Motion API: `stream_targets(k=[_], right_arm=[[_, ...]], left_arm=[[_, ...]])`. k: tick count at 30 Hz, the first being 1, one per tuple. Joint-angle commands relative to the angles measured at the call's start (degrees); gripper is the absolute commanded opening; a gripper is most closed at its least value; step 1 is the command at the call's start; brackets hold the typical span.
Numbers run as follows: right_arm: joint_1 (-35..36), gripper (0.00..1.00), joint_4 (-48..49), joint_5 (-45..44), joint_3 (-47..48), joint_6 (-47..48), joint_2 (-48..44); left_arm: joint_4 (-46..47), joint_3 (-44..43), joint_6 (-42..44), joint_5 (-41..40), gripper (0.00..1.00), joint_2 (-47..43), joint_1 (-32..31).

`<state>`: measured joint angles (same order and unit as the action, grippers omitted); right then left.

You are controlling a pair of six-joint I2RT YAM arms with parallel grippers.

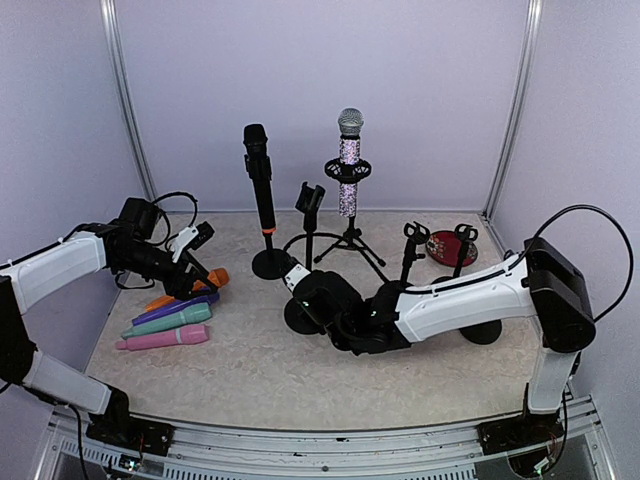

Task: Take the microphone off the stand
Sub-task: Unscrew the knob on the stand of the microphone stand.

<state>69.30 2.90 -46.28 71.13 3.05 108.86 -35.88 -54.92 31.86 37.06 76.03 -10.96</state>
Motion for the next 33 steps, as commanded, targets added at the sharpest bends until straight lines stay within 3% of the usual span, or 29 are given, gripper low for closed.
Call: stream_targets(k=[1, 5, 12, 18, 21, 25, 33], right_arm=[[2.4, 0.0, -2.9, -8.2, 1.1, 15.6, 5.0], [3.6, 0.0, -0.5, -11.4, 2.5, 24.9, 7.8], [3.8, 0.03, 0.4, -15.0, 3.4, 29.6, 9.1], [4.0, 0.35, 1.6, -18.1, 3.3, 29.0, 7.4], [4.2, 0.47, -1.4, -16.4, 4.9, 22.0, 4.3], [3.6, 0.55, -10.6, -5.0, 6.2, 2.3, -3.0], [-6.6, 0.54, 1.0, 31.6, -10.8, -32.2, -20.9]], left_arm=[[-1.4, -1.6, 0.9, 0.6, 0.63, 0.3, -0.2], [-1.8, -1.7, 1.1, 0.5, 0.63, 0.2, -0.2], [-2.3, -1.6, 1.4, 0.5, 0.63, 0.0, -0.2], [-2.5, -1.9, 1.5, 0.6, 0.63, 0.2, -0.3], [-2.6, -2.0, 1.5, 0.6, 0.63, 0.3, -0.3], [-2.7, -2.1, 1.4, 0.5, 0.63, 0.2, -0.3], [-2.8, -2.1, 1.7, 0.6, 0.63, 0.4, -0.3]])
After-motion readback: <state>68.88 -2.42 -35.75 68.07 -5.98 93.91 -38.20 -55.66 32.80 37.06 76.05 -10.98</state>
